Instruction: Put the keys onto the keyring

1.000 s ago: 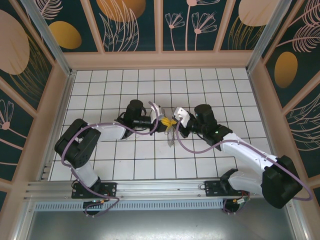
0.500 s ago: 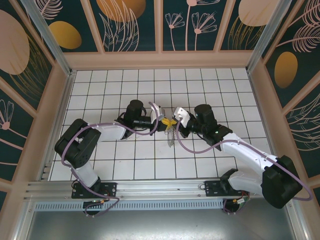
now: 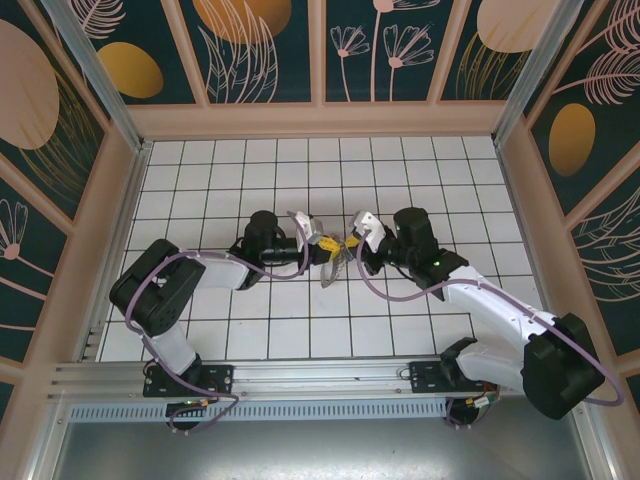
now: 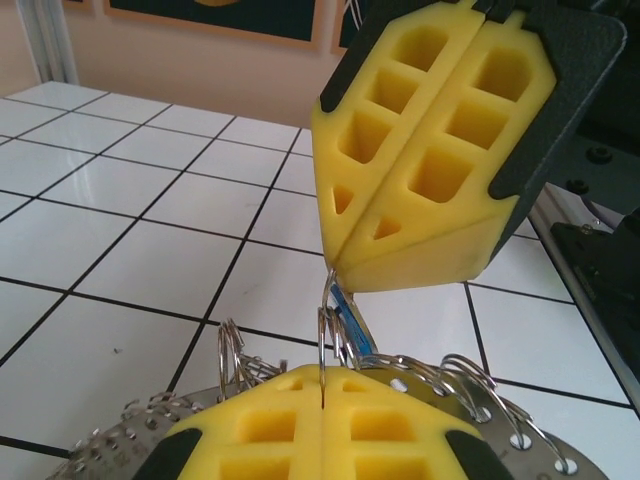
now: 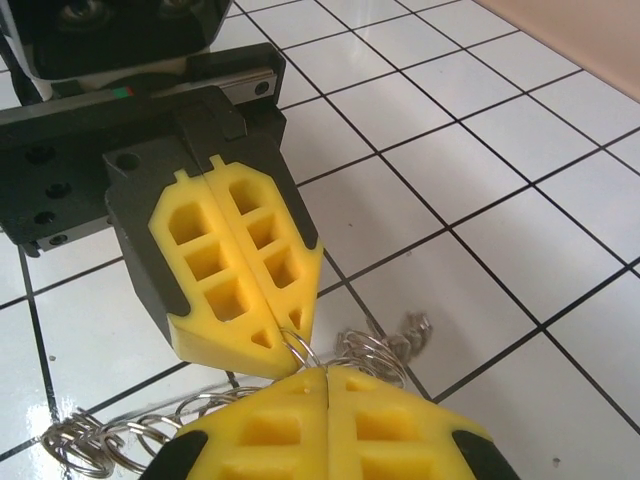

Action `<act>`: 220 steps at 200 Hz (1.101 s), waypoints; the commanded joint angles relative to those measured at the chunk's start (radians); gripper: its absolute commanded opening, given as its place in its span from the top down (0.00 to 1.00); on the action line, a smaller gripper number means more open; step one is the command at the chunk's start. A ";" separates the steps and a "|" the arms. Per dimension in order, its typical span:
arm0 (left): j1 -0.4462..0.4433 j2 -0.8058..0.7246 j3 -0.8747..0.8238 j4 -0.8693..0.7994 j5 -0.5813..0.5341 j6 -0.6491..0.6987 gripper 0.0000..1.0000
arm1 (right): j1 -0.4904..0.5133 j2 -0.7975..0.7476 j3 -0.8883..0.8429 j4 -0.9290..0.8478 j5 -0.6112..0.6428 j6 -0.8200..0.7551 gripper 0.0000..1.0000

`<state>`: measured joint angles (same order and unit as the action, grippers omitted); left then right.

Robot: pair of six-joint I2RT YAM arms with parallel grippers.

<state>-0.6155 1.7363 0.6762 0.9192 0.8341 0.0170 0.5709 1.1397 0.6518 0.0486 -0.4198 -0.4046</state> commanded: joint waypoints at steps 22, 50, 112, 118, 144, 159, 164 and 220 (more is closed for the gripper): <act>0.005 0.036 -0.022 0.117 0.011 -0.047 1.00 | -0.017 0.001 0.023 0.036 -0.022 0.018 1.00; 0.006 0.038 -0.018 0.110 0.027 -0.051 0.94 | -0.013 0.009 0.030 0.042 -0.035 0.011 1.00; 0.006 0.017 0.040 -0.042 0.052 0.028 0.81 | -0.002 0.011 0.044 0.034 -0.037 0.003 1.00; 0.005 0.018 0.049 -0.067 0.053 0.039 0.80 | -0.002 0.012 0.046 0.032 -0.037 0.002 1.00; 0.006 0.009 0.055 -0.091 0.067 0.052 0.76 | 0.000 0.012 0.051 0.026 -0.030 -0.003 1.00; 0.005 -0.001 0.056 -0.104 0.073 0.055 0.76 | 0.002 0.013 0.053 0.021 -0.028 -0.006 1.00; 0.005 -0.004 0.056 -0.105 0.076 0.056 0.75 | 0.001 0.014 0.055 0.020 -0.028 -0.007 1.00; 0.006 -0.016 0.078 -0.159 0.078 0.076 0.73 | 0.010 0.027 0.057 0.016 -0.022 -0.012 1.00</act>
<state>-0.6136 1.7496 0.7227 0.7940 0.8909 0.0608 0.5705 1.1576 0.6678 0.0452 -0.4377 -0.4057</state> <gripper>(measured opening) 0.267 0.052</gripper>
